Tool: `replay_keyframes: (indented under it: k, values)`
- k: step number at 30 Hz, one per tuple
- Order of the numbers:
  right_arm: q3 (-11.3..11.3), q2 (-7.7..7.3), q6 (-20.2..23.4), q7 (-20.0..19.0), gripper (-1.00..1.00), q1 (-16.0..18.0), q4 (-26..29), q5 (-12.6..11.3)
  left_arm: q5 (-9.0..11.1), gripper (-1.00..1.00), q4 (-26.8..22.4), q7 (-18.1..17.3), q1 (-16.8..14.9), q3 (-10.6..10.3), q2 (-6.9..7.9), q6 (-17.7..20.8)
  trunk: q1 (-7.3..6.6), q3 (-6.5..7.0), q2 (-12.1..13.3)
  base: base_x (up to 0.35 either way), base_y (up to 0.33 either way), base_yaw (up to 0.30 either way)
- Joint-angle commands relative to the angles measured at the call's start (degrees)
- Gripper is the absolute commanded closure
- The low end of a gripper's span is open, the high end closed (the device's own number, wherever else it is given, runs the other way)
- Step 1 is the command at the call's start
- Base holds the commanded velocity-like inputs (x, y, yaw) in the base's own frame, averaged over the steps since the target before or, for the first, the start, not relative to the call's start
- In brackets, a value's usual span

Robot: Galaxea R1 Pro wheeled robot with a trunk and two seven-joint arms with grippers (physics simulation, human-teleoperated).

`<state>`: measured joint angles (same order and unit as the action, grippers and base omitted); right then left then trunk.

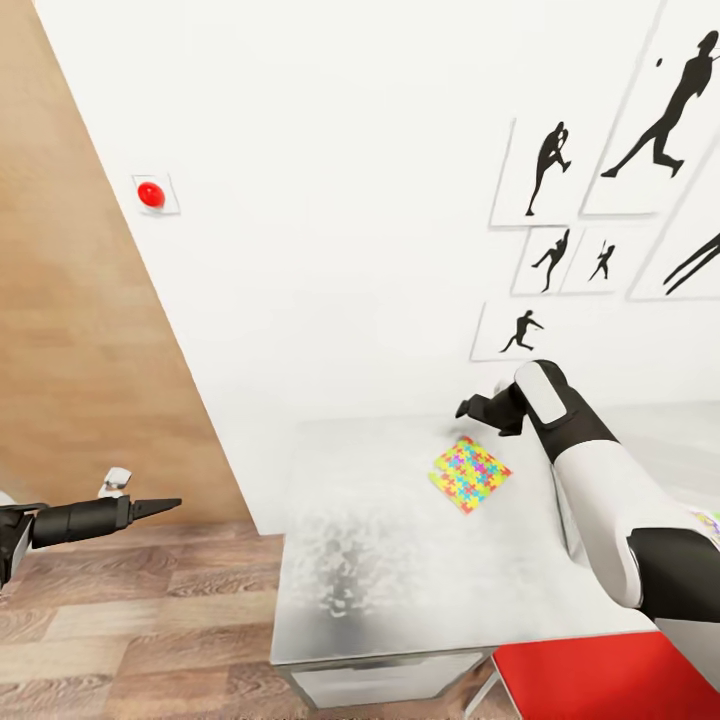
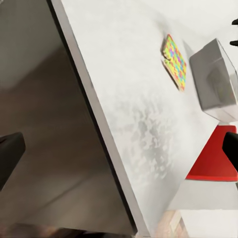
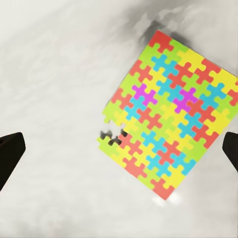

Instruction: Put all the toys in the child's room - the three board games (two on the bed and one on the table), the two jigsaw puzzles on the table, and the tennis ball on the table - inside the toy box on the table in the child's room.

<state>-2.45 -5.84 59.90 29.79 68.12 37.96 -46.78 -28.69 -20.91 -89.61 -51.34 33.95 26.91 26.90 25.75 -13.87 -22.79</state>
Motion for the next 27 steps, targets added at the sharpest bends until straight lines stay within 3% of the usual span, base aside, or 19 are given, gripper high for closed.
replay_keyframes:
  k: [1,27]
  values:
    - [-0.2,-0.12,0.1,0.5,-1.0,0.1,0.0,-0.6,-0.6,-1.0,0.0,-0.4,-0.1,0.4,-0.03,0.6,0.03,-0.21,-0.1,0.034,0.111,0.0]
    - [-0.2,-0.74,0.1,0.5,-1.0,0.1,0.0,-0.6,-0.6,-1.0,0.0,-0.4,-0.1,0.4,-0.01,0.5,0.03,-2.66,-0.1,0.022,0.051,0.0]
